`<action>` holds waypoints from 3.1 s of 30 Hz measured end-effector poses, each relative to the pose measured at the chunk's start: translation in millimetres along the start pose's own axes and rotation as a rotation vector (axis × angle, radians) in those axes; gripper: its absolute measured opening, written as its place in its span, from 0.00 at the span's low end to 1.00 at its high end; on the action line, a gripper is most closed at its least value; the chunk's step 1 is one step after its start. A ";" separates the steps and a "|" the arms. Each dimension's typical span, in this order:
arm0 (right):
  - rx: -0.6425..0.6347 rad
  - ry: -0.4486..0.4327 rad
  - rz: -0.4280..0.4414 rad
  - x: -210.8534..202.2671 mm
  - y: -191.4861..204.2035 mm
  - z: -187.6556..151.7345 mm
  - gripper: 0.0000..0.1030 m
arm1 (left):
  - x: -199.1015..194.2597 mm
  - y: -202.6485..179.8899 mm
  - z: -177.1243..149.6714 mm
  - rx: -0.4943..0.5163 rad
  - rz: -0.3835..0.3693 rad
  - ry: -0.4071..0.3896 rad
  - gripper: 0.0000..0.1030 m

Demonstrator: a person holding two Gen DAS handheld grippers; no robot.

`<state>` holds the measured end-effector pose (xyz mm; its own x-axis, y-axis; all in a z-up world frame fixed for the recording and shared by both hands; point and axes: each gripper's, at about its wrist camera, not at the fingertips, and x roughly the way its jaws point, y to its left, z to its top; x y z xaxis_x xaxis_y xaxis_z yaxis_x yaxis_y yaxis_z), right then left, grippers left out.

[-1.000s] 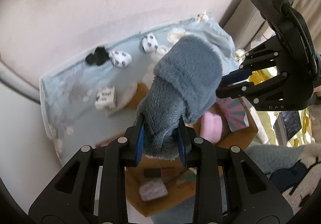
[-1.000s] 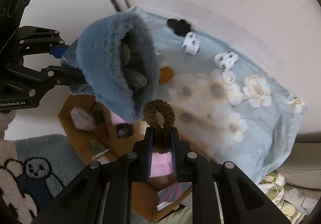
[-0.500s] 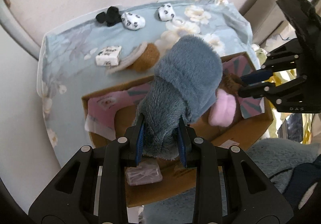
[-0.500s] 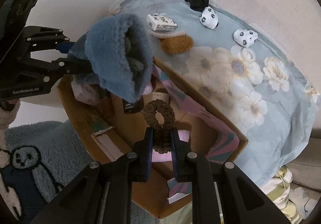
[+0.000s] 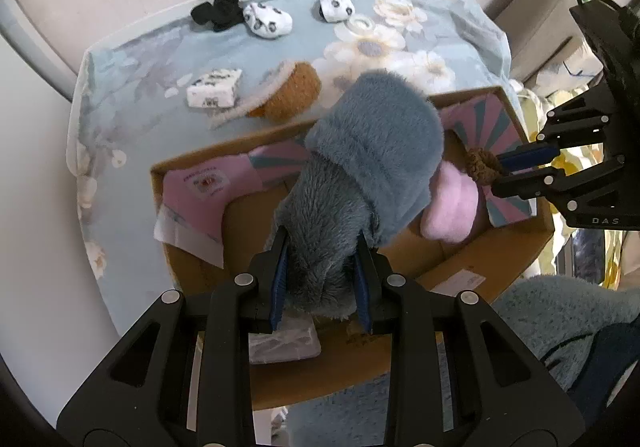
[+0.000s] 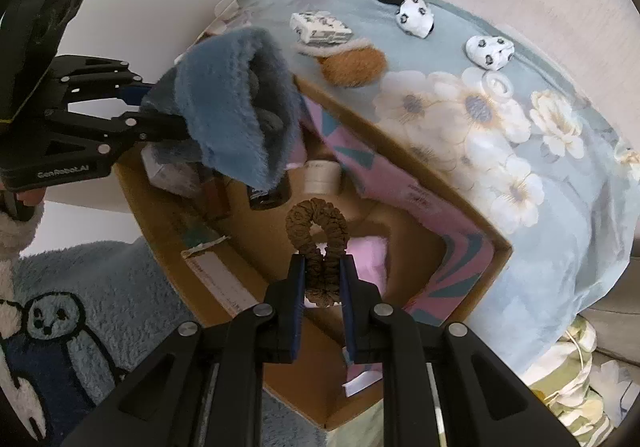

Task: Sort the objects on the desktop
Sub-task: 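Carry the grey slipper and brown hair tie over the cardboard box with both tools, then open both tools to drop the grey slipper and brown hair tie into the box, then move both tools back toward the white tissue pack and white sock, then grasp the white printed tissue pack with left tool while right tool grasps white patterned sock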

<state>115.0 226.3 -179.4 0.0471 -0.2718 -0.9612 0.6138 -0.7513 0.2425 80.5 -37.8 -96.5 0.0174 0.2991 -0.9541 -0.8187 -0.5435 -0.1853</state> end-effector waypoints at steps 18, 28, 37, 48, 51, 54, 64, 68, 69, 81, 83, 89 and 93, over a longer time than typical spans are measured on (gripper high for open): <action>0.021 0.089 0.067 12.9 6.3 -8.5 0.92 | -6.3 -11.0 -4.5 0.054 0.046 -0.024 1.00; 0.038 0.062 0.060 -14.0 5.8 -3.2 1.00 | -29.1 0.8 0.7 0.047 0.060 -0.052 1.00; 0.116 0.014 0.015 -46.2 -10.3 15.9 1.00 | -44.1 20.7 8.0 0.015 0.044 -0.096 1.00; 0.198 -0.075 -0.123 -67.8 -41.9 40.3 1.00 | -62.4 47.6 26.1 0.036 0.074 -0.138 1.00; 0.223 -0.098 -0.135 -73.3 -50.7 47.0 1.00 | -66.5 59.5 39.9 0.031 0.082 -0.147 1.00; 0.244 -0.112 -0.154 -74.6 -59.9 55.5 1.00 | -65.9 72.6 58.1 0.019 0.072 -0.145 1.00; 0.305 -0.115 -0.189 -45.2 -106.7 87.7 1.00 | 0.5 89.2 118.0 0.059 0.071 -0.024 1.00; 0.348 -0.094 -0.170 -21.5 -131.5 102.5 1.00 | 33.3 93.9 133.7 0.061 0.044 0.022 1.00; 0.358 -0.090 -0.170 -15.1 -137.6 107.5 1.00 | 39.5 94.2 135.9 0.063 0.043 0.029 1.00; 0.397 -0.071 -0.165 40.8 -179.6 180.4 1.00 | 115.6 112.2 159.2 0.047 0.016 0.131 0.96; 0.395 -0.066 -0.168 46.2 -181.7 187.5 1.00 | 121.7 113.6 160.5 0.051 0.019 0.139 0.95; 0.393 -0.059 -0.184 58.9 -185.6 206.9 0.98 | 131.7 120.2 157.7 0.029 -0.001 0.164 0.88; 0.386 -0.040 -0.200 66.4 -187.0 213.0 0.85 | 136.1 123.2 153.5 0.021 -0.008 0.175 0.80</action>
<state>-164.5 220.7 -260.6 -0.0782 -0.1155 -0.9902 0.2680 -0.9591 0.0907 -106.1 56.4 -213.0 0.1222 0.1613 -0.9793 -0.8301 -0.5243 -0.1900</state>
